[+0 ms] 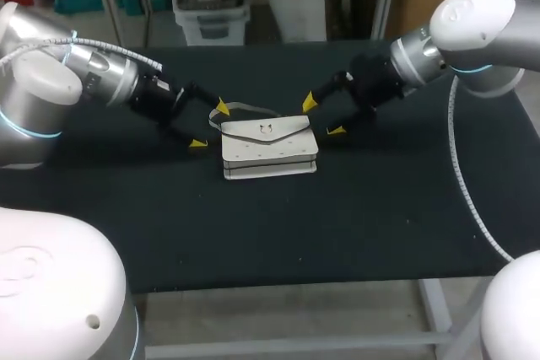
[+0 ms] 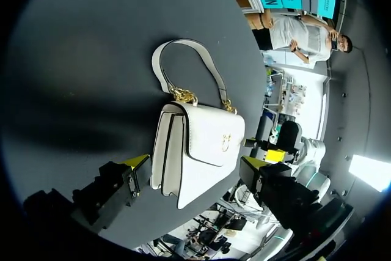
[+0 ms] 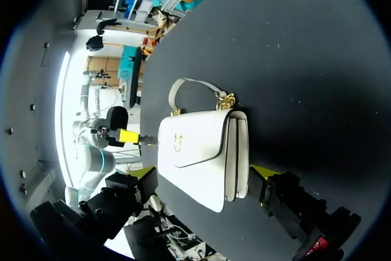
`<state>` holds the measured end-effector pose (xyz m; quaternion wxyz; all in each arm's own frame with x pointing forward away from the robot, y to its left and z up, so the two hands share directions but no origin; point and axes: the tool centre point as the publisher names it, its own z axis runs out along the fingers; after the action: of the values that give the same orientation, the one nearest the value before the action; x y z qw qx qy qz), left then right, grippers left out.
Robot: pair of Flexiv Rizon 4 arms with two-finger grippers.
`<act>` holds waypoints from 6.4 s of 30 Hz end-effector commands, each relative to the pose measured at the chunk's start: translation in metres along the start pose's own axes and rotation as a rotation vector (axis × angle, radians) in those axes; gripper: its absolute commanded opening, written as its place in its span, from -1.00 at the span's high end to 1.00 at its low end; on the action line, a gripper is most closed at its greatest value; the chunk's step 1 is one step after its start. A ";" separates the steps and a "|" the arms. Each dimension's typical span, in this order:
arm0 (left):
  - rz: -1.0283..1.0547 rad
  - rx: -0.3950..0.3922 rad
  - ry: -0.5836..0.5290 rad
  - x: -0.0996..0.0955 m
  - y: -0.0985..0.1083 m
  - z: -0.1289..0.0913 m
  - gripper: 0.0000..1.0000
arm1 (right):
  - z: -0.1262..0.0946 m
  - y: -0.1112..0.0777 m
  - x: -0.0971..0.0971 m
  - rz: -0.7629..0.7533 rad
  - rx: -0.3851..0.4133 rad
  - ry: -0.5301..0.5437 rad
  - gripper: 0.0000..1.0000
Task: Pick up the bag, open it, inspect its contents, close it, and place it on the opposite side
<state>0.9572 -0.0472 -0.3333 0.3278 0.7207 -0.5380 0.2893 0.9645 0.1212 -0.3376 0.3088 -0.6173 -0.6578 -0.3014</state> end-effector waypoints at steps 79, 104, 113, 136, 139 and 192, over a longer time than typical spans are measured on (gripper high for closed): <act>-0.017 -0.003 -0.290 -0.026 -0.022 -0.068 -1.00 | 0.051 -0.013 -0.013 -0.020 0.070 -0.123 0.13; 0.070 0.067 -0.432 -0.031 -0.038 -0.084 -1.00 | 0.039 -0.004 -0.024 -0.010 0.049 -0.112 1.00; 0.111 0.080 -0.482 -0.032 -0.045 -0.102 -1.00 | 0.016 0.004 -0.038 0.000 0.037 -0.125 1.00; 0.111 0.080 -0.482 -0.032 -0.045 -0.102 -1.00 | -0.002 0.009 -0.047 0.009 0.019 -0.134 1.00; 0.163 0.097 -0.480 -0.035 -0.052 -0.105 -1.00 | -0.002 0.009 -0.047 0.009 0.019 -0.134 1.00; 0.301 0.113 -0.787 -0.069 -0.101 -0.172 -1.00 | -0.210 0.110 -0.209 0.135 -0.166 -0.244 1.00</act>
<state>1.0234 0.1501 -0.2971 0.0104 0.7062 -0.7044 0.0703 1.0869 -0.1647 -0.3668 0.1851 -0.7180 -0.6178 -0.2619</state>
